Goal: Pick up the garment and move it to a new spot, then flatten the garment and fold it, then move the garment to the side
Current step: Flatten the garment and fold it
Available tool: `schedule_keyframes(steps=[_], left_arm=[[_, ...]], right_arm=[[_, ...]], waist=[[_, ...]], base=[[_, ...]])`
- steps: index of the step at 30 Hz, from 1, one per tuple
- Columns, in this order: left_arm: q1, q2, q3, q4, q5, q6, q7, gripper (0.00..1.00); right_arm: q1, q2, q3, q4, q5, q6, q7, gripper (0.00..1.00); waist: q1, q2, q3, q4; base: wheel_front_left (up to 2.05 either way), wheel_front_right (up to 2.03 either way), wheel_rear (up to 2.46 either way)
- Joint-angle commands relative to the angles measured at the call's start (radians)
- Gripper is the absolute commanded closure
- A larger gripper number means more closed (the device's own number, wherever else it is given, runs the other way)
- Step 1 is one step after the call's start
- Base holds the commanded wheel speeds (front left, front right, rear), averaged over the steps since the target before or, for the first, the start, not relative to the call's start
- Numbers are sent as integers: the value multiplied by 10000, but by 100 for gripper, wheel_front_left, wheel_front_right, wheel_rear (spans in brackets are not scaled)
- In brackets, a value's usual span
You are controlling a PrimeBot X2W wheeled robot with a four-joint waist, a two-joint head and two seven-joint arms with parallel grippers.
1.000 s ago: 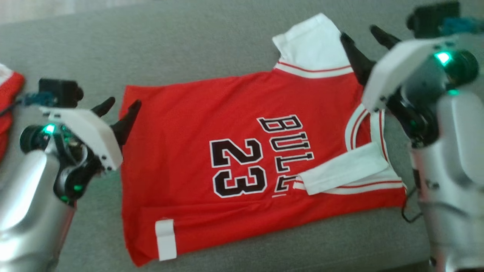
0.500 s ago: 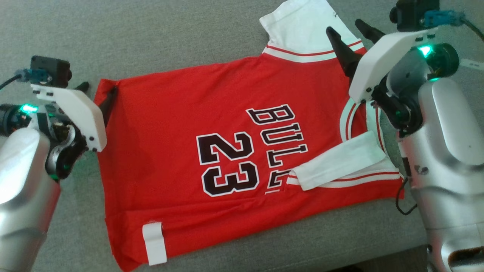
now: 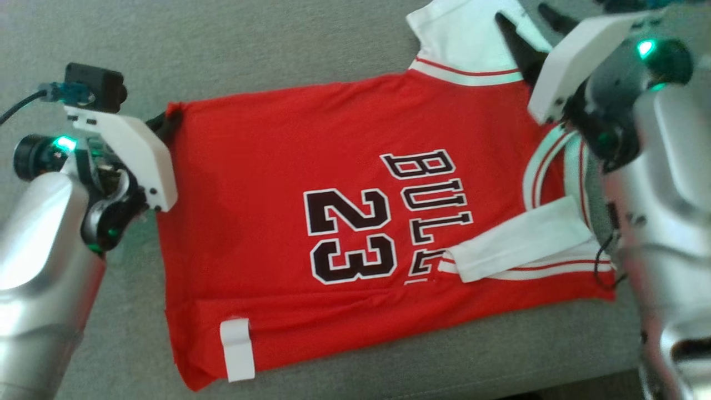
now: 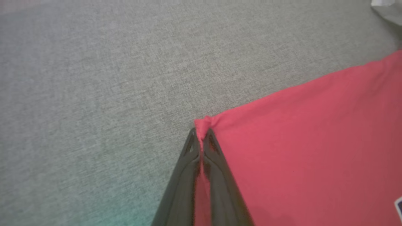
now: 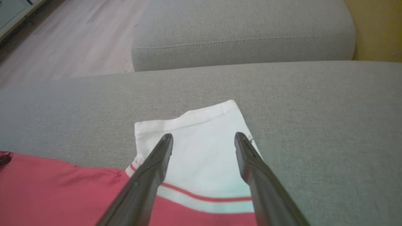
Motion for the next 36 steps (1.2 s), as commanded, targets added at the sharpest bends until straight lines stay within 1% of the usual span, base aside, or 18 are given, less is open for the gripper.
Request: schedule_keyframes(steps=[1, 8, 12, 16, 23, 24, 25, 26, 28, 31, 34, 36], left_arm=[[-360, 229, 238, -240, 80, -33, -91, 100], [-704, -377, -93, -687, 186, -195, -799, 100], [-928, -903, -316, -764, 79, -305, -1254, 100], [-1148, -1143, -577, -673, 131, -386, -1679, 100], [-1412, -1450, -954, -338, 68, -448, -2060, 100], [-1438, -1467, -994, -293, 52, -452, -2089, 100], [-1465, -1477, -1026, -253, 37, -456, -2120, 100], [-1483, -1488, -1054, -208, 16, -460, -2150, 100], [-1506, -1478, -1097, -116, -20, -465, -2197, 100], [-1505, -1425, -1065, 50, -61, -468, -2377, 100], [-1473, -1343, -900, 239, -23, -326, -2741, 100], [-1429, -1312, -718, 339, 17, -164, -3173, 100]], right_arm=[[-571, -103, -21, -193, 21, 67, 79, 0], [-2098, -855, -532, 1710, -621, 67, 372, 0], [-2503, -1378, -250, 2541, -775, 67, 484, 0], [-2719, -1676, -151, 3139, -812, 67, 266, 0], [-2962, -1875, -407, 4070, -874, 67, -378, 0], [-2997, -1870, -447, 4248, -847, 67, -307, 51], [-3033, -1860, -442, 4393, -828, 67, -208, 88], [-3053, -1853, -384, 4506, -825, 67, -96, 100], [-3081, -1858, -235, 4596, -803, 67, 27, 100], [-3111, -1926, -146, 4532, -649, 67, -287, 100], [-3140, -1909, -107, 4417, -429, 67, -851, 100], [-3127, -1845, -12, 4268, -221, 67, -1310, 100]], waist=[[0, 0, 157, 186], [0, 0, 669, 1174], [0, 0, 869, 1763], [0, 0, 1009, 2028], [0, 0, 1068, 2314], [0, 0, 1084, 2319], [0, 0, 1104, 2313], [0, 0, 1109, 2304], [0, 0, 1100, 2263], [0, 0, 1018, 2176], [0, 0, 879, 2044], [0, 0, 756, 1971]], base=[[0, 0, 0], [0, 0, 0], [0, 0, 0], [0, 0, 0], [0, 0, 0], [0, 0, 0], [0, 0, 0], [0, 0, 0], [0, 0, 0], [0, 0, 0], [0, 0, 0], [0, 0, 0]])
